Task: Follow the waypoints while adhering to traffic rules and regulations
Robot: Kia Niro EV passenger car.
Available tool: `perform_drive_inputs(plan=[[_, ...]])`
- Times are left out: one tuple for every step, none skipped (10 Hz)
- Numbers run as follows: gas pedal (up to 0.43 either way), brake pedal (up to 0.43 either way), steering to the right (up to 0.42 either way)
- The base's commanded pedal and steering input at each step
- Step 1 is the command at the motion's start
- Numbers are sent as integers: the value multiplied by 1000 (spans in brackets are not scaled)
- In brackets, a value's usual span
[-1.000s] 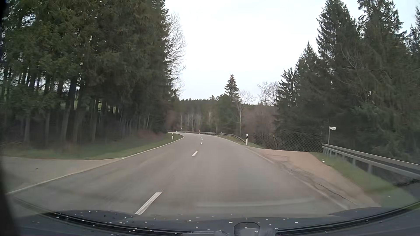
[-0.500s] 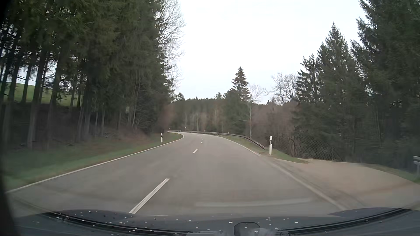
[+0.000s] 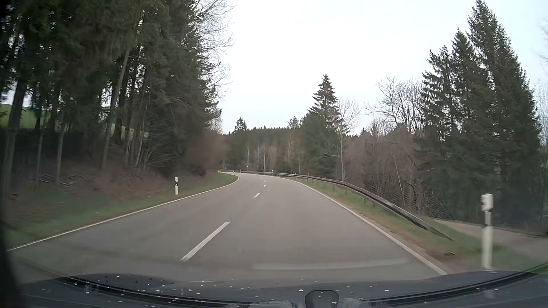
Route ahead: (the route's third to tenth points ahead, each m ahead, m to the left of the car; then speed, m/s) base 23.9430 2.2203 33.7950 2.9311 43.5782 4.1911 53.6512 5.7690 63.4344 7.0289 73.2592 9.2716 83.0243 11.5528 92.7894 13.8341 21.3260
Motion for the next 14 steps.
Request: perform_drive_inputs(plan=[[228, 0, -16], [228, 0, -16], [228, 0, -16], [228, 0, -16], [228, 0, -16], [228, 0, -16], [228, 0, -16], [228, 0, -16], [228, 0, -16], [228, 0, -16], [228, 0, -16], [228, 0, -16], [228, 0, -16], [228, 0, -16]])
